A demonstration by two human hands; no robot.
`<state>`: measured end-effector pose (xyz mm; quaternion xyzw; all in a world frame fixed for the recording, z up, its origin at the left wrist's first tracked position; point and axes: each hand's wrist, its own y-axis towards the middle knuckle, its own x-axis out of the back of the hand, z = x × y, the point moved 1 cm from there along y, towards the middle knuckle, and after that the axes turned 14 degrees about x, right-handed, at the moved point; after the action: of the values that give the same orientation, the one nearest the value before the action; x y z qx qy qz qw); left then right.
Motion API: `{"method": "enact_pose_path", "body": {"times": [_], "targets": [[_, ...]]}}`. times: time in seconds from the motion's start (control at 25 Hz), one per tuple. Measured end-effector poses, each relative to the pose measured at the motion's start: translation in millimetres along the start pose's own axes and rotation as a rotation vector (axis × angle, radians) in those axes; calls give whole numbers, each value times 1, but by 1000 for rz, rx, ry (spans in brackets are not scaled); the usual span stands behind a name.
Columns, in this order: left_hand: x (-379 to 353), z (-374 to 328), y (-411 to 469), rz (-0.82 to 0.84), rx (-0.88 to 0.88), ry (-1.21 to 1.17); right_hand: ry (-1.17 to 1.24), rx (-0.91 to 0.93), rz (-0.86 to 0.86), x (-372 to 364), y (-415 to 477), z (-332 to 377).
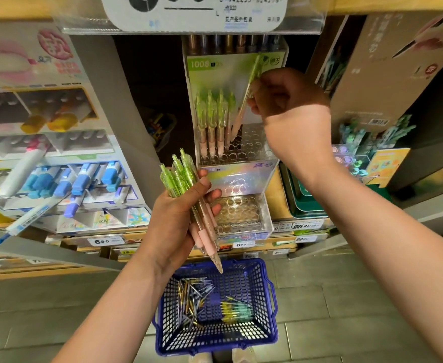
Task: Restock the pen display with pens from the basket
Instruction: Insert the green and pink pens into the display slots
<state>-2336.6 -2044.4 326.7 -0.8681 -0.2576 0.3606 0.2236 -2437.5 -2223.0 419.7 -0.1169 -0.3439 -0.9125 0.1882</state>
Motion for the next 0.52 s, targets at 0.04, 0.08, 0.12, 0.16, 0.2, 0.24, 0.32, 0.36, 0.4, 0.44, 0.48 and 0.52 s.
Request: {"method": "enact_pose_path", "body": {"times": [0.04,0.08,0.12,0.16,0.2,0.24,0.32,0.36,0.4,0.44,0.48,0.52], "targets": [[0,0,-1,4,-4,-3,-18,22,15,-4,-1,-1],[0,-1,-2,6,-10,-4,-26,39,25,-7,-1,-2],[1,-1,-3,5,-14,1,-31,55,28,-9,0,-3],[0,-2,-4,0,-14,12,-42,73,28,-10,1,-4],[0,-2,-5,-12,-10,29,-61,96,26,-11,3,-5],[0,-2,-5,-31,-7,49,-79,120,24,-10,3,-7],[0,-2,-6,-59,-10,63,-105,143,36,-12,4,-10],[-1,-2,-6,-56,-13,54,-130,149,55,-13,3,-11],[-1,-3,-7,-46,-13,45,-169,156,78,-15,1,-12],[-2,-3,-8,-34,-11,43,-212,162,103,-17,-2,-14],[-3,-3,-8,-25,-9,47,-256,168,131,-18,-4,-16],[-3,-3,-9,-16,-9,53,-303,175,159,-19,-6,-18]]}}
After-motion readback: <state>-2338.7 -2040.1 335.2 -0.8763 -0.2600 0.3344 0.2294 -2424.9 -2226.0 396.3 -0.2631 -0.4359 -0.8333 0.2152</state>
